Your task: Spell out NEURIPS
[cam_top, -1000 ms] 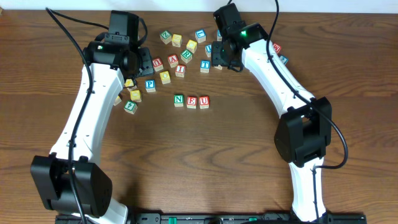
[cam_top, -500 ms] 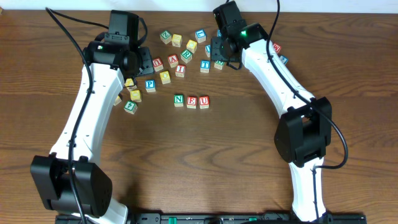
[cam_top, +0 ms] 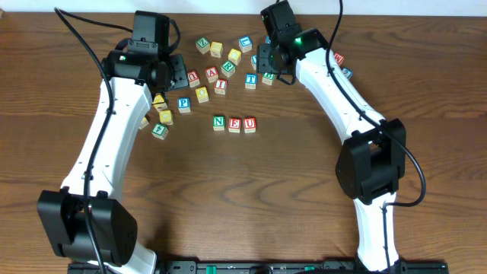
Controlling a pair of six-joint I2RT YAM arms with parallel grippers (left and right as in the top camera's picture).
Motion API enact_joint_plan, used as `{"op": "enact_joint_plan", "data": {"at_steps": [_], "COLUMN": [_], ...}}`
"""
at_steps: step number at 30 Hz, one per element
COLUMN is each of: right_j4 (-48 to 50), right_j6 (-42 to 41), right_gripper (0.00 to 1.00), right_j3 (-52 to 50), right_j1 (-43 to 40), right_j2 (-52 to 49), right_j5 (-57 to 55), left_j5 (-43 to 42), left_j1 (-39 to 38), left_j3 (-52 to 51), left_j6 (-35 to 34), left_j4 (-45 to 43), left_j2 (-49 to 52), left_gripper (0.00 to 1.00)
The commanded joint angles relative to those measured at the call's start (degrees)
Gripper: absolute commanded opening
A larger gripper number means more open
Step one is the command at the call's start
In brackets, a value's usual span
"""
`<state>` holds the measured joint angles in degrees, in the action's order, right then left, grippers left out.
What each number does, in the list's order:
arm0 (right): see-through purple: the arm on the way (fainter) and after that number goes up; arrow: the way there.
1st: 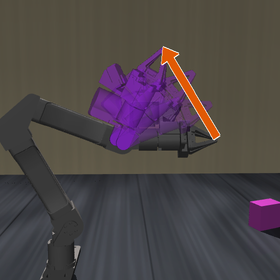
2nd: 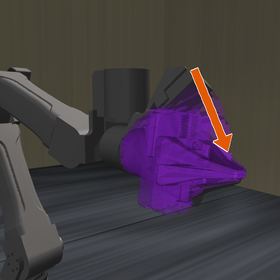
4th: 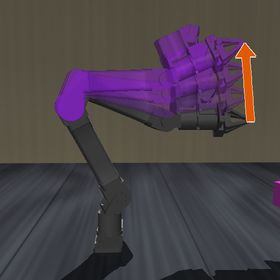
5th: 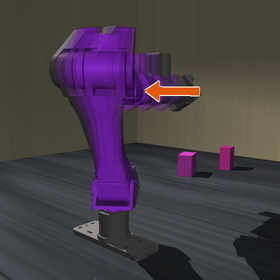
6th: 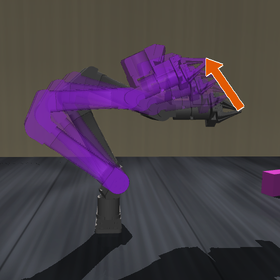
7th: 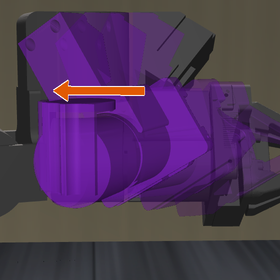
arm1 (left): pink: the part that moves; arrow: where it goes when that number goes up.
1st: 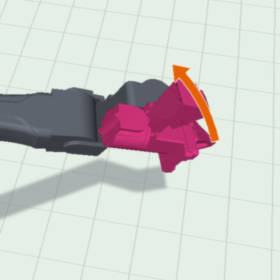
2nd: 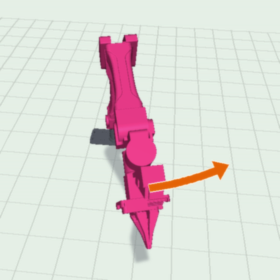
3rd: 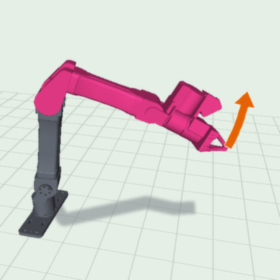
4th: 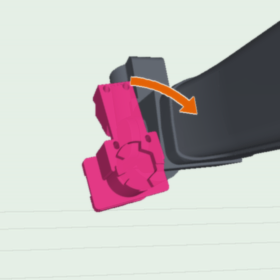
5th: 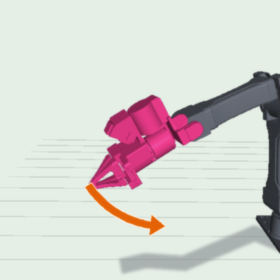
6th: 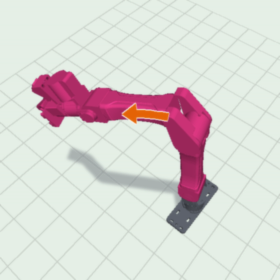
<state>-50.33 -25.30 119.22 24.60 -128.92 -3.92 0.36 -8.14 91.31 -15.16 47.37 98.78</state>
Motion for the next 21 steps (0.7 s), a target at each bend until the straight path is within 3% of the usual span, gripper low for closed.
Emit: {"op": "enact_joint_plan", "data": {"at_steps": [1,21], "right_j4": [-0.11,-0.46], "right_j6": [-0.59,0.74], "right_gripper": [0.59,0.62], "right_j3": [1.42,1.42], "right_j1": [-0.13,0.59], "right_j2": [1.4,1.36], "right_j5": [-0.85,0.2], "left_j5": [0.52,6.38], "left_j1": [-0.07,0.11], "left_j3": [-0.5,-0.5], "left_j6": [0.11,0.5], "left_j4": [-0.09,-0.22], "left_j2": [-0.72,-0.72], "left_gripper": [0.53,0.53]}}
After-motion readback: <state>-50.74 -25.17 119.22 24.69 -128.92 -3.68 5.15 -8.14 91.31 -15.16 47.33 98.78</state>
